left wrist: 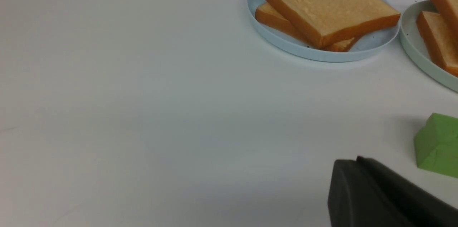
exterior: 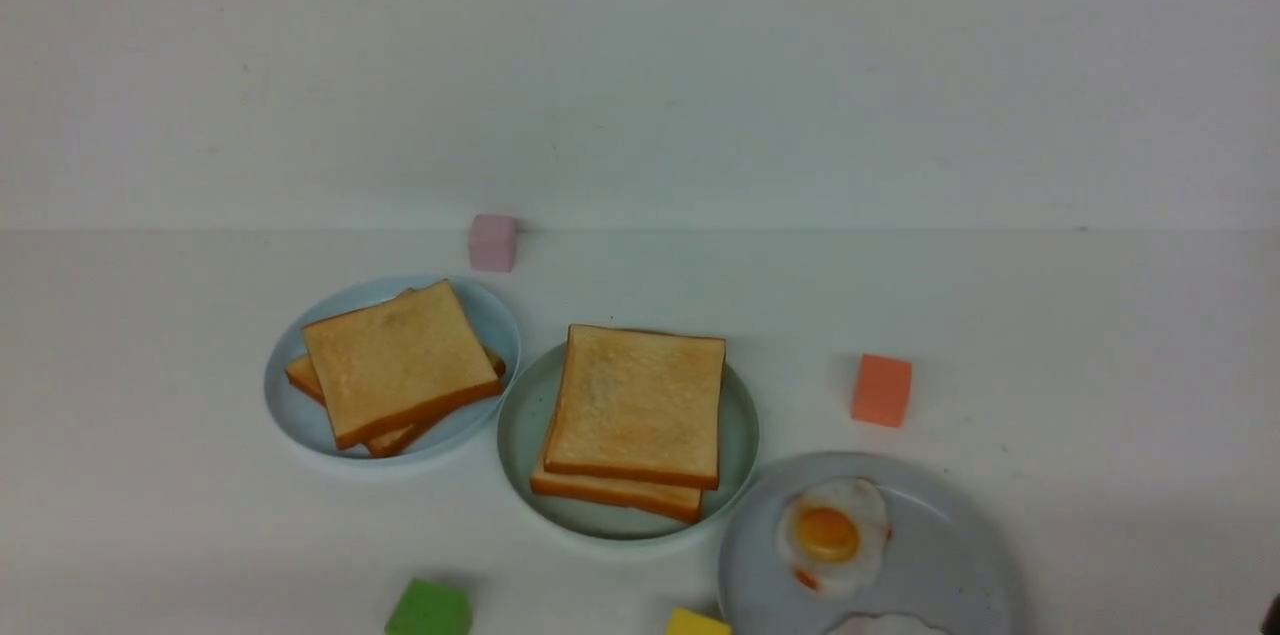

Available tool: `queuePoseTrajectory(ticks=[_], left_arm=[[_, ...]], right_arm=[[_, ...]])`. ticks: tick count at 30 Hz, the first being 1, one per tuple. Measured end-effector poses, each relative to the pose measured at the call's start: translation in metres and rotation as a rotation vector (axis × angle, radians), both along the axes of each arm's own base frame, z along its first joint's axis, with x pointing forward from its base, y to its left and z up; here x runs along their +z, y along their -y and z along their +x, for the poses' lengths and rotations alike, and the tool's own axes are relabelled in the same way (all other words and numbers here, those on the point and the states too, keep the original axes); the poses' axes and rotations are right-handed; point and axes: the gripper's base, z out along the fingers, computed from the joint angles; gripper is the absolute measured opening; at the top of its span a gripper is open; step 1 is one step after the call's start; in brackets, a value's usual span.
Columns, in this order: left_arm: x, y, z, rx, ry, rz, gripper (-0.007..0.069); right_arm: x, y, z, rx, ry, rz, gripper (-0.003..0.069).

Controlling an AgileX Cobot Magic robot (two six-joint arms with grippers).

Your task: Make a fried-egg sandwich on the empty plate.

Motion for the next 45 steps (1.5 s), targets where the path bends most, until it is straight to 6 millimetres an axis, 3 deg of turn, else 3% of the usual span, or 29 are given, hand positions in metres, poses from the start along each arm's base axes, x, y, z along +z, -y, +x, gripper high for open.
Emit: queuePoseTrajectory(ticks=[4, 45], left_arm=[[0.000, 0.000, 0.000, 0.000, 0.000, 0.000, 0.0018], [0.000, 0.000, 0.000, 0.000, -0.001, -0.001, 0.0038]], right_arm=[[-0.029, 0.008, -0.005, -0.121, -0.152, -0.027, 0.0066], [-0.029, 0.010, -0.004, -0.166, -0.149, -0.010, 0.0105]])
